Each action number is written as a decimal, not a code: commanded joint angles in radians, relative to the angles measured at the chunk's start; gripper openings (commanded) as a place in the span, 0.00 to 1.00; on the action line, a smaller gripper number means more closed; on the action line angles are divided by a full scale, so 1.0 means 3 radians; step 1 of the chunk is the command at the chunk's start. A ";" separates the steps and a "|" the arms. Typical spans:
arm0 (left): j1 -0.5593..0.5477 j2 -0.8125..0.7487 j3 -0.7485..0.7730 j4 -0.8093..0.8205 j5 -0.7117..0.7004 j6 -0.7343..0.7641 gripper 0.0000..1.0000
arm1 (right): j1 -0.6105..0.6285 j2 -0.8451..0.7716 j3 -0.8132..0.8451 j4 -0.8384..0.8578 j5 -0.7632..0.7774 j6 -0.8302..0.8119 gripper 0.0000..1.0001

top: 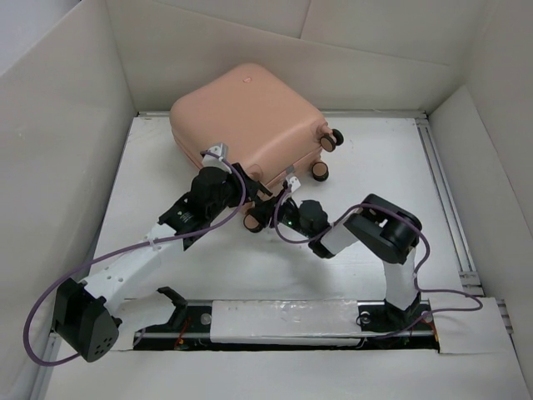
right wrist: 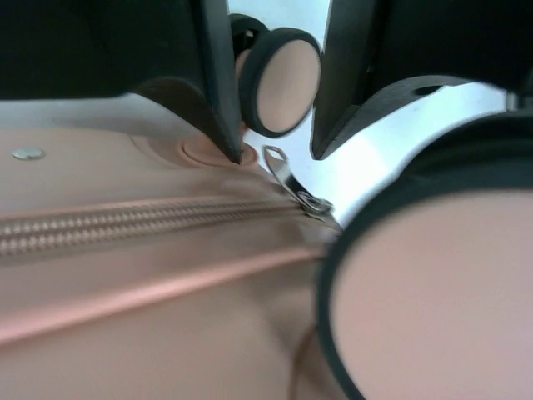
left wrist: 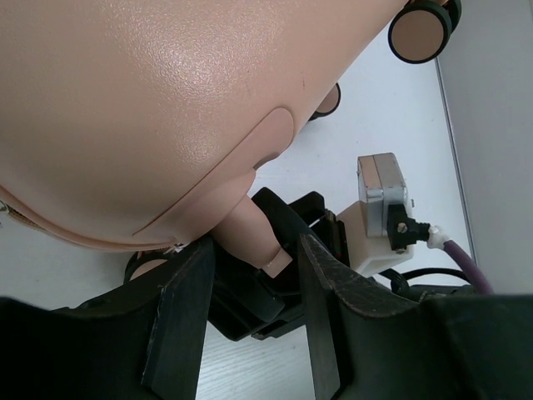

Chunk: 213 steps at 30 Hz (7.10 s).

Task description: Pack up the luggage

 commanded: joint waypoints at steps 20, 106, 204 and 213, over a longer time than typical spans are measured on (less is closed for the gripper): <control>0.0001 0.0249 -0.0034 0.0541 0.0267 -0.0052 0.14 | 0.0268 -0.0622 -0.0316 0.1663 0.0472 -0.0215 0.00; -0.0040 0.1108 0.1096 0.0251 0.0553 0.0030 0.53 | 0.0749 -0.0357 0.0178 0.0250 0.0673 -0.0773 0.00; 0.0425 0.1053 -0.0432 0.1805 -0.0432 0.0603 0.00 | -0.0422 -0.0817 0.2474 -0.4975 -0.0264 -0.1294 0.22; 0.0425 0.0915 -0.0595 0.1575 -0.0985 0.0409 0.00 | -0.0422 -0.0960 0.2219 -0.4847 -0.0111 -0.1263 0.00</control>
